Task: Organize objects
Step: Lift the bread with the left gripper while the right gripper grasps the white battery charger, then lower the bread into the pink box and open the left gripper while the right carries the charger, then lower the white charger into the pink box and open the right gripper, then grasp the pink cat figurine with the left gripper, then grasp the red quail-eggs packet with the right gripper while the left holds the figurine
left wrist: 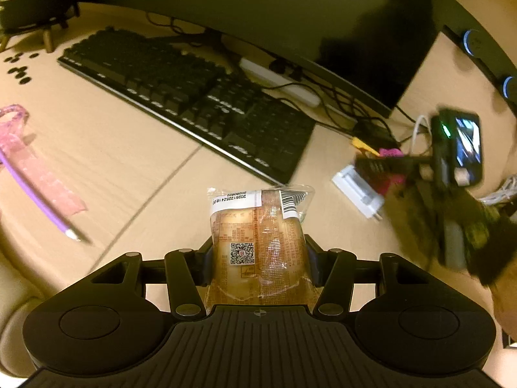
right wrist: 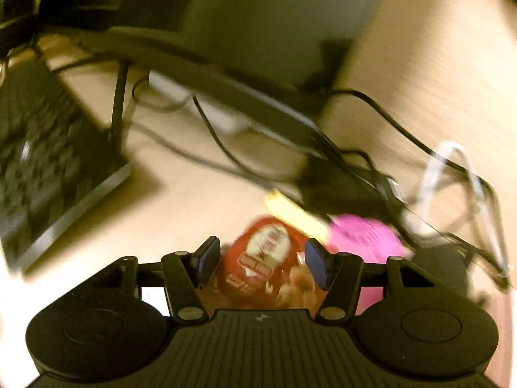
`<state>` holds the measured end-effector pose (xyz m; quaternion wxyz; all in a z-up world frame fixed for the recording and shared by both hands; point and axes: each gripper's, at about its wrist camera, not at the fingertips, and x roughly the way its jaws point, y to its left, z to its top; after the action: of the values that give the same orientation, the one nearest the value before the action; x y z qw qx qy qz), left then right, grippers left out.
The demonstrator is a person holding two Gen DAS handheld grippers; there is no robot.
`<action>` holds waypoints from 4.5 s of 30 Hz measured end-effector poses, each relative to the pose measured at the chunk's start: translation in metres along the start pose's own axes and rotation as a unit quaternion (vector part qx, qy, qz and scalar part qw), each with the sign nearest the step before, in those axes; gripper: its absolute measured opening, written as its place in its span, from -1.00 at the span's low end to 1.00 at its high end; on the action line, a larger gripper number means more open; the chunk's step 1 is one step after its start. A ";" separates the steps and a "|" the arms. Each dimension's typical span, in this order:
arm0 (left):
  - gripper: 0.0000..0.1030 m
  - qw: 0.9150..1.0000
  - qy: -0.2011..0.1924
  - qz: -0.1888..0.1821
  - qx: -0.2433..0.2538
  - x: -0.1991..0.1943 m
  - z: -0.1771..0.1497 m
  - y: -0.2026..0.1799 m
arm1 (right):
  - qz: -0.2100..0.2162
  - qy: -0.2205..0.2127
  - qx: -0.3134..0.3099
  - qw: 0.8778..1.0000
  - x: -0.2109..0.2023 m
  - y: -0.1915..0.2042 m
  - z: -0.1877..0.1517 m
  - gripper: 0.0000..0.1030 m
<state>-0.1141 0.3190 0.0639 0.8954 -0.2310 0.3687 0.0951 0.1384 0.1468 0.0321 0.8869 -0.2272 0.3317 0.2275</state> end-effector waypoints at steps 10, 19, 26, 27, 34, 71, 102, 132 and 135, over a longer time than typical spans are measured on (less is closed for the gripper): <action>0.11 0.999 0.038 -0.005 0.029 0.013 -0.008 -0.022 | 0.078 -0.034 -0.002 0.996 -0.083 0.008 -0.049 0.59; 0.11 0.995 0.046 0.024 0.081 0.008 -0.013 -0.034 | 0.101 -0.007 0.007 0.995 -0.018 0.041 -0.016 0.57; 0.11 0.994 0.047 -0.003 0.096 0.005 -0.012 -0.052 | 0.106 0.022 0.031 0.994 -0.065 0.030 -0.034 -0.08; 0.11 0.994 0.048 -0.011 0.100 0.006 -0.011 -0.058 | 0.103 0.020 0.034 0.994 -0.079 0.025 -0.041 -0.08; 0.11 0.980 0.069 -0.082 0.167 0.021 -0.024 -0.127 | 0.040 0.023 0.098 0.994 -0.184 -0.039 -0.108 -0.08; 0.11 0.965 -0.016 -0.179 0.191 0.125 -0.018 -0.362 | -0.070 -0.043 0.278 0.957 -0.264 -0.245 -0.223 -0.08; 0.12 0.974 0.039 -0.141 0.174 0.118 -0.018 -0.241 | -0.150 0.020 0.199 0.968 -0.239 -0.157 -0.235 1.00; -0.16 0.975 0.074 -0.110 0.179 0.115 -0.017 -0.216 | -0.093 0.022 0.181 0.979 -0.213 -0.116 -0.199 1.00; -0.16 0.979 0.085 -0.091 0.161 0.097 -0.019 -0.188 | -0.071 0.004 0.151 0.986 -0.197 -0.105 -0.172 1.00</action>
<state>0.0073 0.1449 0.0489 0.8913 -0.1235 0.4309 -0.0673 -0.0198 -0.0820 0.0782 0.9235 -0.1149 0.3490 0.1105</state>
